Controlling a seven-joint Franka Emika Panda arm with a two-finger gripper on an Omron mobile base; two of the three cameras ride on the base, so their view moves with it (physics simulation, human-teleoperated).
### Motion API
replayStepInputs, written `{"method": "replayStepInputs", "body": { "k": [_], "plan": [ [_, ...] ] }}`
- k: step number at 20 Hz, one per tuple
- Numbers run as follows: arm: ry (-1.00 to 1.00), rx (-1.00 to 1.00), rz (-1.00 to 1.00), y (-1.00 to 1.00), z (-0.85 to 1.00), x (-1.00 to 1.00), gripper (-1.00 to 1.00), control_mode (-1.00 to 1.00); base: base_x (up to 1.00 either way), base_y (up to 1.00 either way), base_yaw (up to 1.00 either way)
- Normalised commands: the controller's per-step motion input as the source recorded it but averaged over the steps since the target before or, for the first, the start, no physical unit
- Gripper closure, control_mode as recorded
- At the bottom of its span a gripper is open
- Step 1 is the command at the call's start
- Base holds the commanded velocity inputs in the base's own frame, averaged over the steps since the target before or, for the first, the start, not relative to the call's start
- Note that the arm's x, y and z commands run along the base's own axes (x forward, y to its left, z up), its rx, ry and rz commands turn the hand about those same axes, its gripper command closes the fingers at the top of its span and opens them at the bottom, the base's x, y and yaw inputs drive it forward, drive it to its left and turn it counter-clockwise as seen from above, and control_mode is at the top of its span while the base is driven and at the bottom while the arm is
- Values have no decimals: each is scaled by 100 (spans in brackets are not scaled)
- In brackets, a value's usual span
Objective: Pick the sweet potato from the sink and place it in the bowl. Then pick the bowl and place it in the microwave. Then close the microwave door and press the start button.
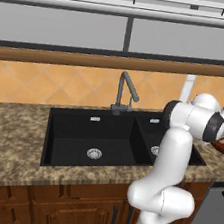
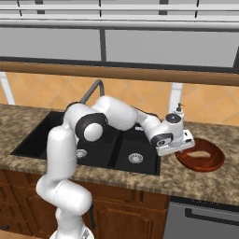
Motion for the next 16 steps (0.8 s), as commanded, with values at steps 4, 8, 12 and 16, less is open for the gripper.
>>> {"method": "replayStepInputs", "body": {
  "k": [4, 8, 12, 16],
  "plan": [
    [7, 0, 13, -31, -38, 26, 100, -100, 0, 0, 0],
    [0, 0, 9, -14, -12, 6, 100, -100, 0, 0, 0],
    [0, 0, 0, 0, 1, -4, 100, -100, 0, 0, 0],
    [-12, -10, 3, 19, 27, -46, 100, -100, 0, 0, 0]
  ]
}}
